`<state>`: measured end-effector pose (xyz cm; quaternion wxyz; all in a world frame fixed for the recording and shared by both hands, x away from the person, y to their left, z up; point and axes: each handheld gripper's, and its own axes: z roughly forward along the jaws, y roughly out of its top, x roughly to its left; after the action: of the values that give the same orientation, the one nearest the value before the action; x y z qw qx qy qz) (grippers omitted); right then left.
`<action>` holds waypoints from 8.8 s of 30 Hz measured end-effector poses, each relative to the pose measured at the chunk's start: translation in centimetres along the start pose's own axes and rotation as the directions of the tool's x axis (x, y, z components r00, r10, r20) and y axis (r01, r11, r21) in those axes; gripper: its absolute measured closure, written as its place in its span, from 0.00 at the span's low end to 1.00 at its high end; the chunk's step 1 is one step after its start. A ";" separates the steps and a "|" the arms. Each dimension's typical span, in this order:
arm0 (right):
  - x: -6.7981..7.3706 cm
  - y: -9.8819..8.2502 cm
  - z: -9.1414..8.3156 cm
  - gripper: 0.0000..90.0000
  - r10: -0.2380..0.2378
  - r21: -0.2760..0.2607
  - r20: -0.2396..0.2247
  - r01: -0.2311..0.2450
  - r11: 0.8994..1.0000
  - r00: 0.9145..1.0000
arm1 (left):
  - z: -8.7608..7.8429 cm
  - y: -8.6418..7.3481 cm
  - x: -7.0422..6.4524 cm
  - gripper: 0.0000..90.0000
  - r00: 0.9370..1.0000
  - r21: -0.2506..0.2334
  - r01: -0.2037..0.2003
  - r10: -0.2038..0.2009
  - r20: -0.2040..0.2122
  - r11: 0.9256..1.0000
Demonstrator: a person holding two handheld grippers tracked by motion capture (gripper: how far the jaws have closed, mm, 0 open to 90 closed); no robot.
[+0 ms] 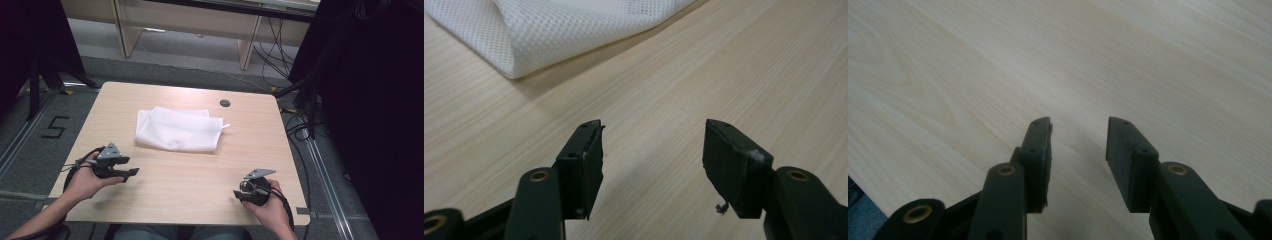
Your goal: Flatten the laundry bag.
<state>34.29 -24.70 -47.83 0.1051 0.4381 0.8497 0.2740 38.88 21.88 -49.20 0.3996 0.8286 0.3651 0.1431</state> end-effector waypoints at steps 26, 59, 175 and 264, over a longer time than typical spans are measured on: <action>-0.7 2.3 0.4 0.86 0.023 -0.026 0.035 -0.022 0.999 0.999 | 0.6 1.5 1.6 0.50 0.998 -0.065 0.016 -0.020 -0.060 0.998; -2.0 10.6 5.0 0.74 0.081 -0.077 0.037 -0.078 0.994 0.996 | 4.6 6.5 4.5 0.50 0.991 -0.058 0.033 -0.040 -0.124 0.998; -4.1 19.4 12.4 0.47 0.013 0.091 0.066 -0.019 0.996 0.998 | 5.9 4.0 0.9 0.89 0.970 0.204 -0.240 0.242 0.016 0.949; 5.4 15.2 -0.2 1.00 -0.420 -0.195 -0.086 0.399 0.896 0.903 | -1.0 1.4 4.1 0.54 0.972 -0.086 0.171 -0.182 -0.147 0.982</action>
<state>41.50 -13.37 -38.89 0.1440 0.2202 0.9008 0.3453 41.91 24.81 -47.70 0.4111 0.7641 0.4617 0.1840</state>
